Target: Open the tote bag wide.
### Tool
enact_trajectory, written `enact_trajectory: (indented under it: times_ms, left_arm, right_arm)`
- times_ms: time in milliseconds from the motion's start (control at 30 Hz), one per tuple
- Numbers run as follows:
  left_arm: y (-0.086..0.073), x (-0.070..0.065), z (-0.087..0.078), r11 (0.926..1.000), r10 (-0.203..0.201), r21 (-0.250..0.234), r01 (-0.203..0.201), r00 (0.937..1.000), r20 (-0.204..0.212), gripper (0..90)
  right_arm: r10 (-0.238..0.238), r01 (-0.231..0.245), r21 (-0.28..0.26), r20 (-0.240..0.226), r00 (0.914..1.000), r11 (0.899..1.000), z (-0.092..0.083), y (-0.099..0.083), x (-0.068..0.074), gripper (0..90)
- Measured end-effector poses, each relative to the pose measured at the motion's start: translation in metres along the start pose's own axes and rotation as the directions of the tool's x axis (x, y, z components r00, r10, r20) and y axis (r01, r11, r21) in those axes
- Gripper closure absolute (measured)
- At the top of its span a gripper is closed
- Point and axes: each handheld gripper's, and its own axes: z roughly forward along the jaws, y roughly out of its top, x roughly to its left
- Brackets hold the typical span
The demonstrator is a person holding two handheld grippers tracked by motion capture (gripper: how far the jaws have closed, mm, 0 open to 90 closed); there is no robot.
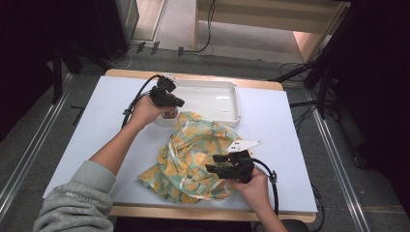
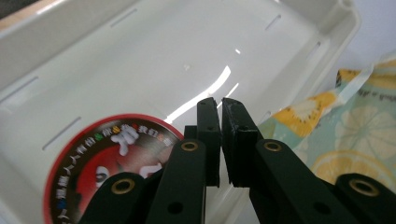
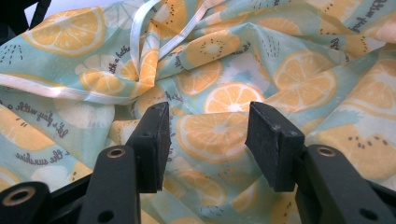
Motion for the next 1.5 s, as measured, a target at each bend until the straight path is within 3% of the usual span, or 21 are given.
enact_trajectory:
  times_ms: [167, 1067, 1500]
  left_arm:
    - [-0.008, 0.004, -0.005, 0.9995, -0.024, -0.018, 0.024, 0.9997, 0.011, 86.4]
    - [-0.035, 0.010, -0.026, 0.9987, -0.027, -0.044, 0.027, 0.9996, 0.007, 85.3]
    - [-0.043, -0.001, -0.039, 0.9983, -0.048, -0.029, 0.050, 0.9962, 0.073, 69.6]
  right_arm:
    - [0.000, 0.000, 0.001, 0.000, 1.0000, 1.000, 0.000, 0.000, 0.000, 50.3]
    - [-0.009, 0.009, 0.000, 0.004, 1.0000, 1.000, 0.002, 0.001, 0.002, 50.4]
    - [-0.015, 0.015, -0.011, -0.006, 0.9999, 1.000, 0.000, 0.002, 0.005, 50.5]
